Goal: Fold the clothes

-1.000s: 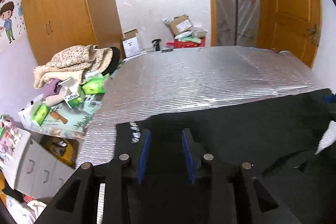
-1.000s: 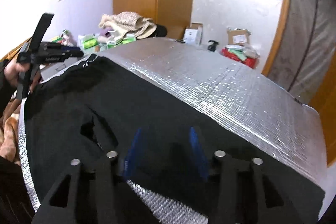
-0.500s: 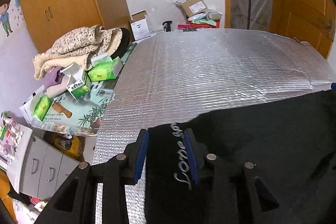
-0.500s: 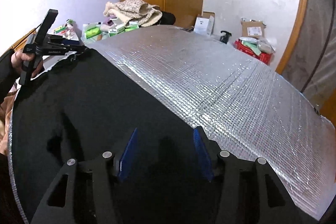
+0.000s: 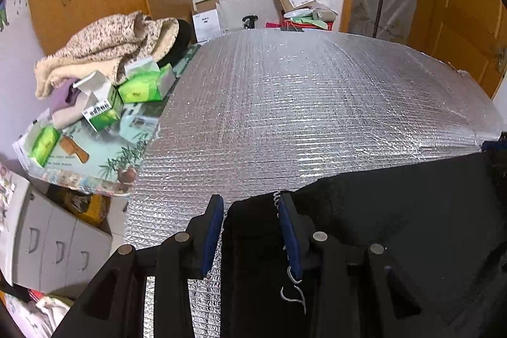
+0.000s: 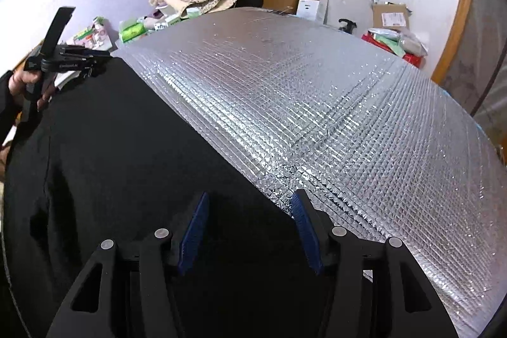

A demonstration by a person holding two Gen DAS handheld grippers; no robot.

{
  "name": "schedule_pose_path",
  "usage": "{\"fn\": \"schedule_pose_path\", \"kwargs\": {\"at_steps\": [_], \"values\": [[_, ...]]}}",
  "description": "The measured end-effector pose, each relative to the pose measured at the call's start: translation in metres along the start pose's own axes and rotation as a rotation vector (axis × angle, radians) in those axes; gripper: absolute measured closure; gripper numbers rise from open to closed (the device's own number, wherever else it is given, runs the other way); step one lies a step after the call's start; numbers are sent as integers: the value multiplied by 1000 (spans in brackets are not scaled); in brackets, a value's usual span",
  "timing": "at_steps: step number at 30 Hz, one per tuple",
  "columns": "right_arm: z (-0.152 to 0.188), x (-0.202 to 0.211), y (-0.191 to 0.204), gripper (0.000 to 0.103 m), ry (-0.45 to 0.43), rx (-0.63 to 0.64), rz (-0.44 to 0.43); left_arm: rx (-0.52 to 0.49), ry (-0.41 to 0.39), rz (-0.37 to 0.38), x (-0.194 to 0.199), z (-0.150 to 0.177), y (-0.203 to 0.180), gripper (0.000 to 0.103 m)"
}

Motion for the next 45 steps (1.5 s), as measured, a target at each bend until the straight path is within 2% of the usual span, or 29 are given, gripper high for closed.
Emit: {"fn": "schedule_pose_path", "kwargs": {"at_steps": [1, 3, 4, 5, 8, 11, 21, 29, 36, 42, 45], "values": [[0, 0, -1, 48, 2, -4, -5, 11, 7, 6, -1, 0, 1, 66], [-1, 0, 1, 66, 11, -6, -3, 15, 16, 9, -1, -1, 0, 69], [-2, 0, 3, 89, 14, 1, 4, 4, 17, 5, -1, -2, -2, 70], [-2, 0, 6, 96, 17, 12, 16, -6, 17, -3, 0, -2, -4, 74], [-3, 3, 15, 98, 19, 44, 54, -36, 3, -39, 8, -4, -10, 89], [-6, 13, 18, 98, -3, 40, 68, -30, -38, -32, 23, -6, -9, 94], [-9, 81, 51, 98, -114, 72, 112, 2, -207, -6, 98, -2, -7, 95], [7, 140, 94, 98, -188, 101, 151, 18, -294, 5, 155, 25, -10, 95], [14, 179, 128, 98, -219, 133, 182, 24, -332, -3, 180, 47, -14, 95], [21, 193, 150, 98, -212, 158, 197, 16, -362, 5, 196, 64, -23, 95], [27, 198, 158, 98, -214, 161, 199, 14, -404, 18, 206, 74, -27, 95]]}}
Point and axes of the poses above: each gripper's, at about its wrist camera, not at the fingertips, and x roughly against the way its jaws point, y to its left, z to its underside, the point moved 1 cm from there along -x, roughly the way its jaws point, and after that the axes turned 4 degrees about -z, right-handed, at the moved point
